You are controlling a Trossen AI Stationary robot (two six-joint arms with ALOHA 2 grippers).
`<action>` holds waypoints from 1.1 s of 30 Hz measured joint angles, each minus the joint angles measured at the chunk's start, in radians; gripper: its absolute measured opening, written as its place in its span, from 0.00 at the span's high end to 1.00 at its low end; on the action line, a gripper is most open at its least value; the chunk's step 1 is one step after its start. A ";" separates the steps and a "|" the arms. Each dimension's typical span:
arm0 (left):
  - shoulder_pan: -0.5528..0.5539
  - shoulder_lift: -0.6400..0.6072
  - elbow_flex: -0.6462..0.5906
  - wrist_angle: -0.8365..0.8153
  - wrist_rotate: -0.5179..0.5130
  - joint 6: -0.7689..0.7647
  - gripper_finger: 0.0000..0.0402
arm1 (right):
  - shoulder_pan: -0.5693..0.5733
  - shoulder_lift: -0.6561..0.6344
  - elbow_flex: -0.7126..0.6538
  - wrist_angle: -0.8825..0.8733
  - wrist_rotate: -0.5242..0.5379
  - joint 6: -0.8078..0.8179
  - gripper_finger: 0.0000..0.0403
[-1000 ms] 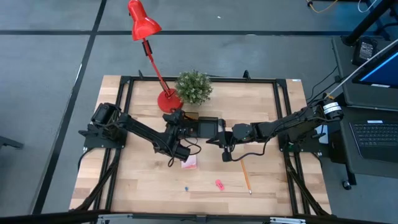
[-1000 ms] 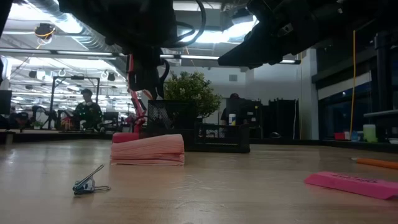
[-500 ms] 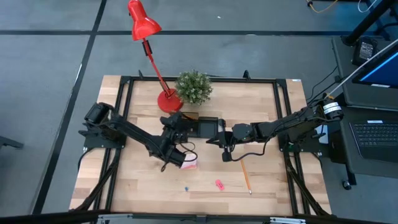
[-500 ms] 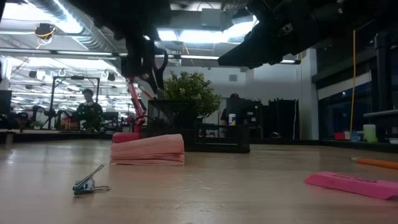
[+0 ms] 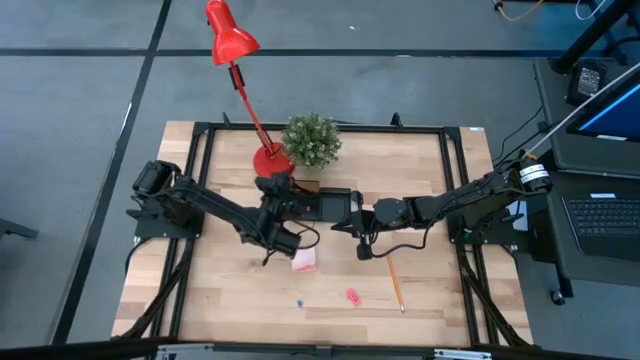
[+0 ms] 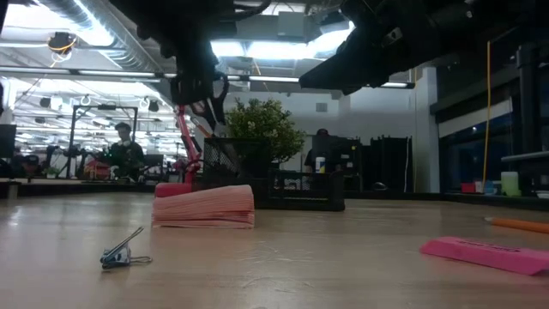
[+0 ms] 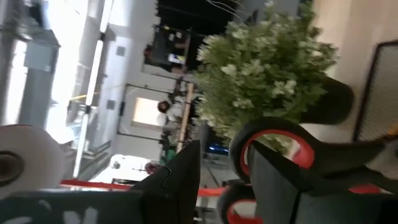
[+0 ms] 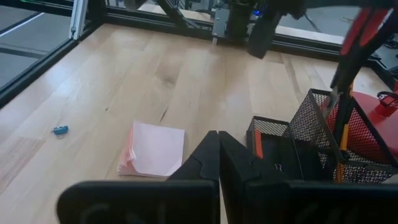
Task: Pick and place office supplies into organizer
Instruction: Put the black scissors into the black desk organizer, then put the pink notepad into the black desk organizer
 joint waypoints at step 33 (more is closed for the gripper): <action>-0.058 0.015 0.006 0.157 0.080 0.149 0.68 | 0.000 0.000 0.000 0.002 0.000 -0.005 0.99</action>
